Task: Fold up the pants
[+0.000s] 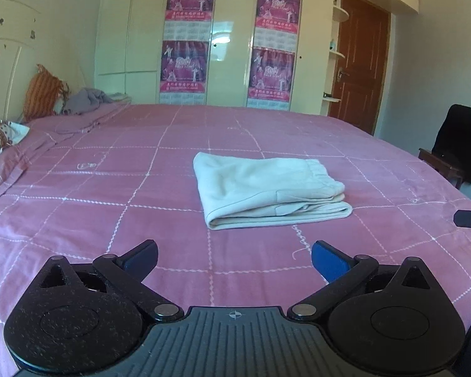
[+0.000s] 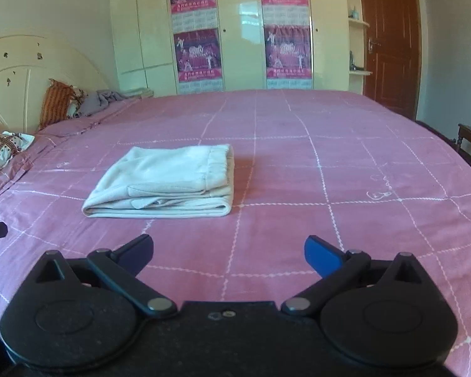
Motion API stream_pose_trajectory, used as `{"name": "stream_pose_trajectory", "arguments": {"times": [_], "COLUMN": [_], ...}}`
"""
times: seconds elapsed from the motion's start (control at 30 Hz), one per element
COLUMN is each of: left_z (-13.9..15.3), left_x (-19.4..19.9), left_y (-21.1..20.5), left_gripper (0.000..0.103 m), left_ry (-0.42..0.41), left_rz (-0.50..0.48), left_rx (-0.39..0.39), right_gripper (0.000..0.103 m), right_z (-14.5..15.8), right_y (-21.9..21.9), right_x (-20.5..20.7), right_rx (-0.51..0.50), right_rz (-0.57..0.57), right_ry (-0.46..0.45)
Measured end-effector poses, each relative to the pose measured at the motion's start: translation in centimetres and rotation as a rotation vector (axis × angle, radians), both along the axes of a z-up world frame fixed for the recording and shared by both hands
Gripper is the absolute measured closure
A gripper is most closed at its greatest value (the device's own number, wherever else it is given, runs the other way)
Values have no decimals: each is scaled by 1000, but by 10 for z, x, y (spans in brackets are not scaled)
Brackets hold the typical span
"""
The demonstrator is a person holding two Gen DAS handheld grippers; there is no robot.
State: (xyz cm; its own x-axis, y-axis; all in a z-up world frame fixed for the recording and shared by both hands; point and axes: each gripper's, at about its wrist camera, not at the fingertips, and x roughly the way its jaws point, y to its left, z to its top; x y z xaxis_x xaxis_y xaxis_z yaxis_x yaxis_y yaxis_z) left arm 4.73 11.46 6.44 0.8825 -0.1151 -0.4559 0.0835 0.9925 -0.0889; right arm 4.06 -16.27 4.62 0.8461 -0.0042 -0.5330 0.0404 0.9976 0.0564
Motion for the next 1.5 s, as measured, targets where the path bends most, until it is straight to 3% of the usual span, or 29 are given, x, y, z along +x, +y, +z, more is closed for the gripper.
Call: {"name": "stream_pose_trajectory", "arguments": {"times": [0.13,0.27,0.33,0.4,0.47,1.5], "left_z": [8,-1,-6,-6,-4,-4], "left_x": [-42,-74,-80,-78,-82,-92], "left_y": [-15,-27,-27,-26,-27,-36], "left_gripper": [0,0,0,0,0,0], "left_ry": [-33,-62,-61,-31,-66,-74], "left_rz": [-24,-15,-17,-13,-18,-48], "left_rx": [-57,-33,-29,-39,-41,-50], "right_gripper": [0,0,0,0,0,0], "right_z": [11,4,-6,-13,-16,-3], "right_y": [25,42,41,42,44,62], "right_x": [-51,-86,-98,-100,-100,-113], "right_rx": [31,-2,39,27,3,-12], "right_rz": [-27,-43,-86,-95,-113,-87], "right_ry": [-82,-123,-128,-110,-129,-166]}}
